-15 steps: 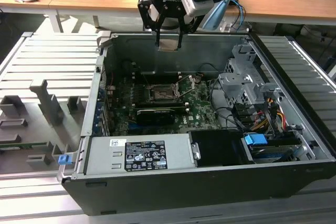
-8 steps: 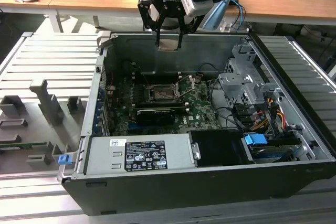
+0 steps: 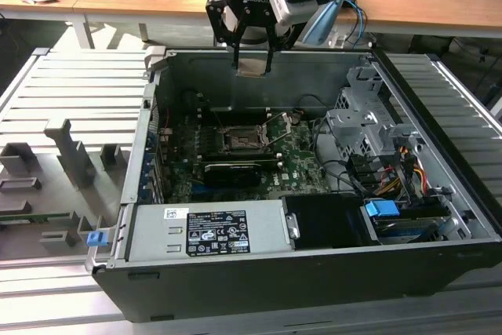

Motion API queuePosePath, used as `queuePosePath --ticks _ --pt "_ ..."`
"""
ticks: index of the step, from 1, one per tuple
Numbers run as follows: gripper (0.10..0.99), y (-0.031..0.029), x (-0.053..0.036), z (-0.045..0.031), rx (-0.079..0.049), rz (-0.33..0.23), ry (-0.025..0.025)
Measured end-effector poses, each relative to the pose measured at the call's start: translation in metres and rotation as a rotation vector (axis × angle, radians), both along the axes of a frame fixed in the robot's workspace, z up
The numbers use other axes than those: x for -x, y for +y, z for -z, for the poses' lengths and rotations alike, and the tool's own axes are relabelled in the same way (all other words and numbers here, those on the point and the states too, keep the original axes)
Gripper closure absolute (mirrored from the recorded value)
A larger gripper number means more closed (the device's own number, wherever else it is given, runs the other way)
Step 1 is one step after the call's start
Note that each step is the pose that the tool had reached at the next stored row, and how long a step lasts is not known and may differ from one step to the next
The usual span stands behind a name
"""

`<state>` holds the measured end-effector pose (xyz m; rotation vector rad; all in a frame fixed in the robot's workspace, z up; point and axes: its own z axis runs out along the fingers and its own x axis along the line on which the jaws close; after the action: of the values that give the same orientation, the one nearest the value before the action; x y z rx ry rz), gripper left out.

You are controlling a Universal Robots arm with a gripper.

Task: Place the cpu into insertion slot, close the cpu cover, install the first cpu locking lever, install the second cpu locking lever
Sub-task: 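Place the cpu into insertion slot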

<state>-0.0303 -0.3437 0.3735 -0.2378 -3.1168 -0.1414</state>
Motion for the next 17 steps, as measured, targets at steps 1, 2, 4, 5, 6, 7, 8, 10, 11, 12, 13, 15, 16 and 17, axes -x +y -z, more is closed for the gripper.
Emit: queuePosePath --ticks 1,2,4,5,6,7,8,10,11,12,13,15,16,17 --pt "0.561 0.0000 0.0000 0.0000 0.000 0.002 0.0000" --pt "0.561 0.0000 0.0000 0.0000 0.000 0.004 0.0000" --pt "0.561 0.0000 0.0000 0.0000 0.000 0.009 0.0000" --pt "0.561 0.0000 0.0000 0.0000 0.000 0.011 0.0000" --pt "0.561 0.0000 0.0000 0.0000 0.000 0.013 0.0000" --pt "0.561 0.0000 0.0000 0.0000 0.000 0.017 0.0000" --pt "0.561 0.0000 0.0000 0.0000 0.000 0.020 0.0000" --pt "0.561 0.0000 0.0000 0.0000 0.000 0.024 0.0000" --pt "0.561 0.0000 0.0000 0.0000 0.000 0.027 0.0000" --pt "0.561 0.0000 0.0000 0.0000 0.000 0.031 0.0000" --pt "0.561 0.0000 0.0000 0.0000 0.000 0.035 0.0000" --pt "0.561 0.0000 0.0000 0.0000 0.000 0.040 0.0000" --pt "0.561 0.0000 0.0000 0.0000 0.000 0.044 0.0000" --pt "0.561 0.0000 0.0000 0.0000 0.000 0.048 0.0000"
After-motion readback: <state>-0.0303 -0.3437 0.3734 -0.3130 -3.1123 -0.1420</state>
